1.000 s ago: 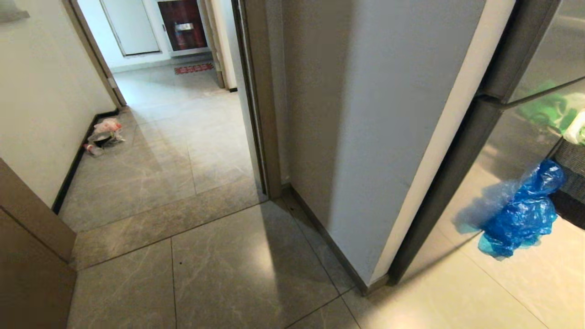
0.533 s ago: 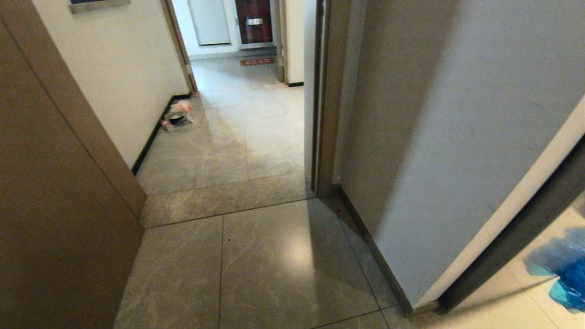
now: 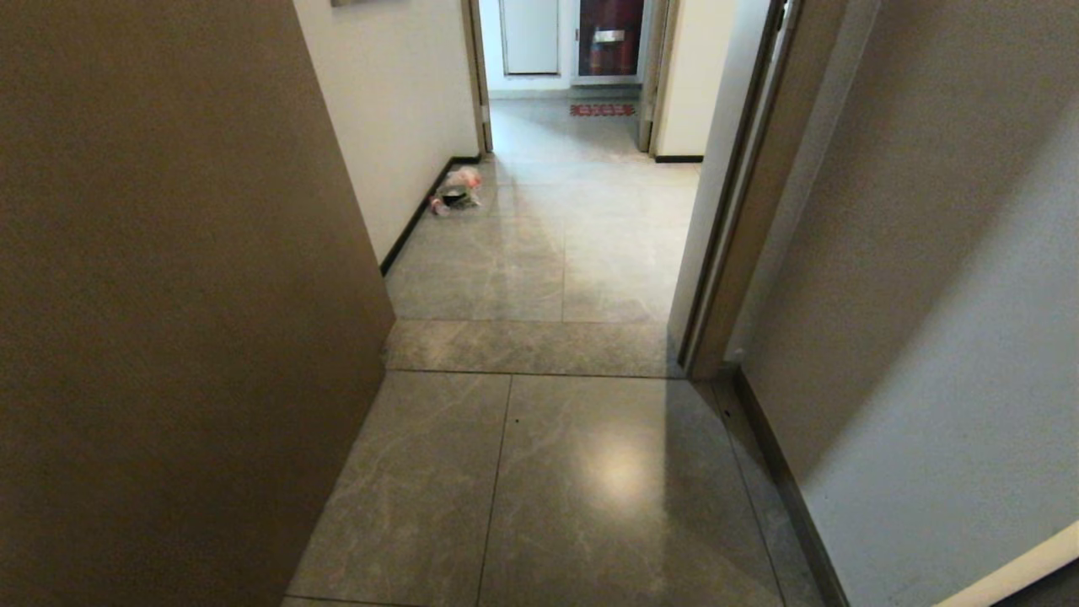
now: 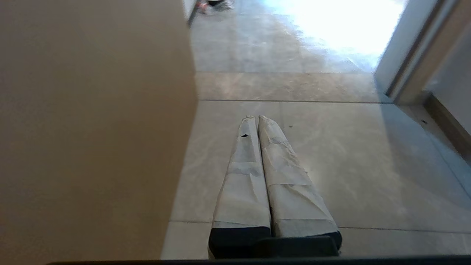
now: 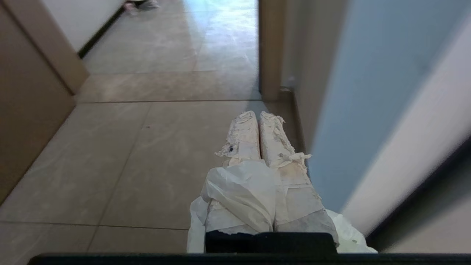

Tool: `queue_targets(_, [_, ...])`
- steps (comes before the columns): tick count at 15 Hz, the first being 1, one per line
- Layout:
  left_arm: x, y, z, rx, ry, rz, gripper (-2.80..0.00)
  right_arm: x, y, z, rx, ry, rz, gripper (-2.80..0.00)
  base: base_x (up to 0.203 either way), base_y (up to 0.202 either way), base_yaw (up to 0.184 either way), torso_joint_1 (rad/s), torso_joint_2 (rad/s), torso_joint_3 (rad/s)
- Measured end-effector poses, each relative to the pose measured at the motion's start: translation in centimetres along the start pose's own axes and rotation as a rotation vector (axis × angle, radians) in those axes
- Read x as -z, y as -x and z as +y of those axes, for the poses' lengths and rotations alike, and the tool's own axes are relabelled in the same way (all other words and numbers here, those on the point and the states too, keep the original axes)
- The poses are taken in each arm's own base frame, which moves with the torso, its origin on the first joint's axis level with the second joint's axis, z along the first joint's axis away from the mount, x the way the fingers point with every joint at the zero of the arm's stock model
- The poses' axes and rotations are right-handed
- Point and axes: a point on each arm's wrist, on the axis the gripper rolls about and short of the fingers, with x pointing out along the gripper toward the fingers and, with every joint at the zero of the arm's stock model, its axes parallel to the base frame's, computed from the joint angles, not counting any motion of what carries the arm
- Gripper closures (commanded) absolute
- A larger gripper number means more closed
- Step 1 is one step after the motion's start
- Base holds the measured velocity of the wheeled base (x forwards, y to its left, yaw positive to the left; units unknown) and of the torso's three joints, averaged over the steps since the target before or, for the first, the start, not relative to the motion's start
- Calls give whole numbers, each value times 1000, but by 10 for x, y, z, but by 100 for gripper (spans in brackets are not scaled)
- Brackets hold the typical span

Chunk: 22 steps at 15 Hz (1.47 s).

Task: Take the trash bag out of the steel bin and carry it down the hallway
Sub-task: Put the trash bag at the door

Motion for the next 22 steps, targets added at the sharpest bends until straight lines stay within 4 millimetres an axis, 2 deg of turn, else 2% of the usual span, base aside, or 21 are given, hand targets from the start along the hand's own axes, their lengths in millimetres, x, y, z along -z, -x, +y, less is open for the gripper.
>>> queue_targets(4, [0, 0, 0, 0, -1, -1, 0, 0, 0, 0, 0, 0, 0, 0, 42, 1, -1, 3, 2, 3])
queue_targets(22, [0, 0, 0, 0, 0, 0, 0, 0, 0, 0, 0, 1, 0, 0, 185, 0, -3, 3, 3, 3])
